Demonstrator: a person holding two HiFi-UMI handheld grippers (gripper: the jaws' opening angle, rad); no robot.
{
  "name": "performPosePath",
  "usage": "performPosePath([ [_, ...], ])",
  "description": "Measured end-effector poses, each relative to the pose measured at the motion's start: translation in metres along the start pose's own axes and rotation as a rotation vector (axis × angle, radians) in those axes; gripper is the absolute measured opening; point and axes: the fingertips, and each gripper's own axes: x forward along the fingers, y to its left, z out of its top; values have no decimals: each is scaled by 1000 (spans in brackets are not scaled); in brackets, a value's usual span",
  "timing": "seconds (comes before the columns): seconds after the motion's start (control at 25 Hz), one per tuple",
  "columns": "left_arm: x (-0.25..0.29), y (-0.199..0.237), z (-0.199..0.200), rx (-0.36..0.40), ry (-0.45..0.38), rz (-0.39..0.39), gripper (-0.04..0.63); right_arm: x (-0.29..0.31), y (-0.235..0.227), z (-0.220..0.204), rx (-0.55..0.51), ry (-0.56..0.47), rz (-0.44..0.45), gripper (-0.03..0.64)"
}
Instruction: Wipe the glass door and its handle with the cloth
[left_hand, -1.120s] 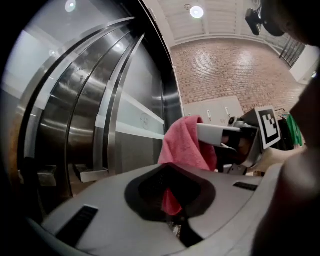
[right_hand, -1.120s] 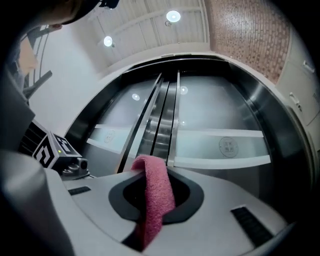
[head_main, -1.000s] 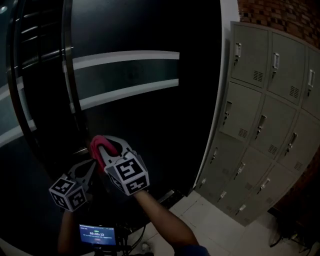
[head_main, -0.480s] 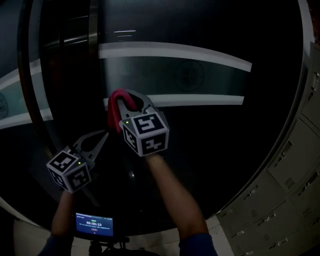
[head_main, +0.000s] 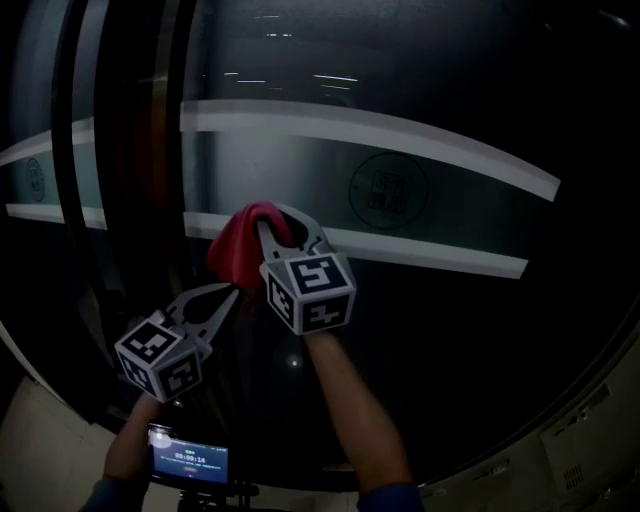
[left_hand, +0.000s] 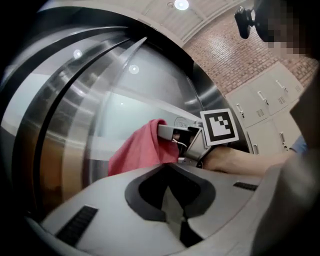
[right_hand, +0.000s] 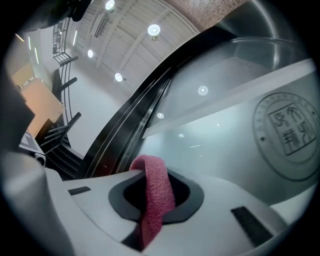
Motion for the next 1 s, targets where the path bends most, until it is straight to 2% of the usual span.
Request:
performPosePath([
  [0.12, 32, -27, -7, 34, 4, 7, 12, -44, -52, 10, 33, -23, -33, 29],
  [0.2, 55, -47, -15, 30, 17, -4, 12, -82, -94, 14, 27, -20, -82, 29],
  [0.4, 107, -97, -34, 14, 36, -63, 12, -183, -204, 27, -33, -5, -264, 29],
  [0.6, 138, -129, -48, -8, 50, -98, 12, -274, -288, 40, -71, -3, -449, 29],
  [0.84, 152, -145, -57, -22, 56, -118, 14, -343, -348, 45, -81, -2, -636, 29],
  [1.0, 145, -138, -59, -28, 59, -102, 12, -353, -355, 43, -77, -11, -672, 29],
])
